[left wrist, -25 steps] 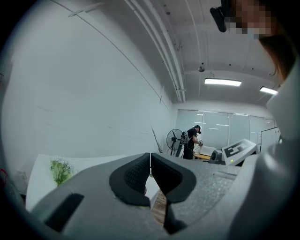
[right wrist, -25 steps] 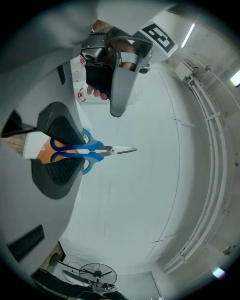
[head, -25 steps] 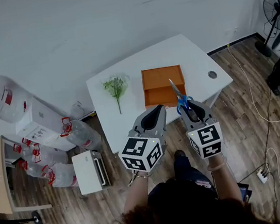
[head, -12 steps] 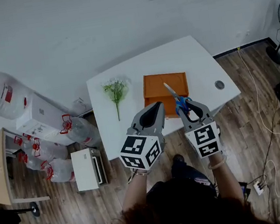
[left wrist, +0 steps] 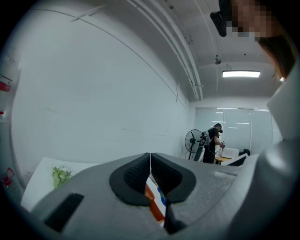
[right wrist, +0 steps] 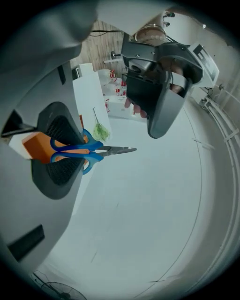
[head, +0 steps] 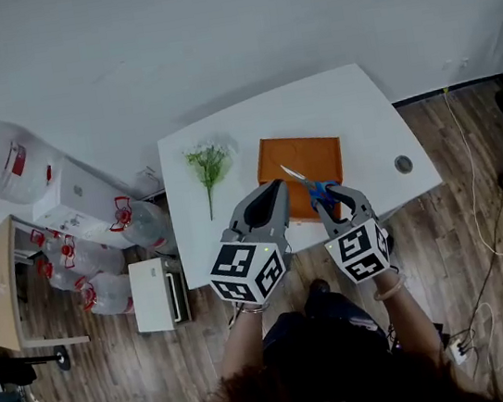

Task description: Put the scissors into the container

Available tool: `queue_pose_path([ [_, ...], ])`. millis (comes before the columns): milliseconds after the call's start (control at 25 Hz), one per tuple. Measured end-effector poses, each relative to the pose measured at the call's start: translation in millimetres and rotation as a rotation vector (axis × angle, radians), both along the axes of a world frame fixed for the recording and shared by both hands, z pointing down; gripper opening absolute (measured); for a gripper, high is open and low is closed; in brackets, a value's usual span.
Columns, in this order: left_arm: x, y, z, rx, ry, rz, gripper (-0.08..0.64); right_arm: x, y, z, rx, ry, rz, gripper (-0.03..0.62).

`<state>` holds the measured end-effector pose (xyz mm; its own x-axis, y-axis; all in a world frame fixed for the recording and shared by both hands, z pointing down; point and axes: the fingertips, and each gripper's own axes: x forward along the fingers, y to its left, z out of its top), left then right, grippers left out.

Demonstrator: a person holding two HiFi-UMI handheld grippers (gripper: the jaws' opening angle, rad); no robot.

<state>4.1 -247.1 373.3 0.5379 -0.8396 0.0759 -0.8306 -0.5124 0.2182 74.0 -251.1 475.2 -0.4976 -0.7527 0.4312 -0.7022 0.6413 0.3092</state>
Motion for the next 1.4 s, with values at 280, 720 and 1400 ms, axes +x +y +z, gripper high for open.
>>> queue_pose_path([
  [280, -12.1, -6.6, 11.7, -0.036, -0.015, -0.048, 0.018, -4.5, -14.6, 39.4, -0.057, 0.085, -0.057, 0.080],
  [720, -29.5, -27.2, 23.4, -0.075, -0.021, -0.030, 0.018, -17.0, -30.5, 100.7, -0.152, 0.228, -0.094, 0.080],
  [1400, -56.8, -53.8, 42.6, -0.132, 0.008, -0.012, 0.018, -24.3, -46.6, 170.9, -0.310, 0.399, -0.126, 0.080],
])
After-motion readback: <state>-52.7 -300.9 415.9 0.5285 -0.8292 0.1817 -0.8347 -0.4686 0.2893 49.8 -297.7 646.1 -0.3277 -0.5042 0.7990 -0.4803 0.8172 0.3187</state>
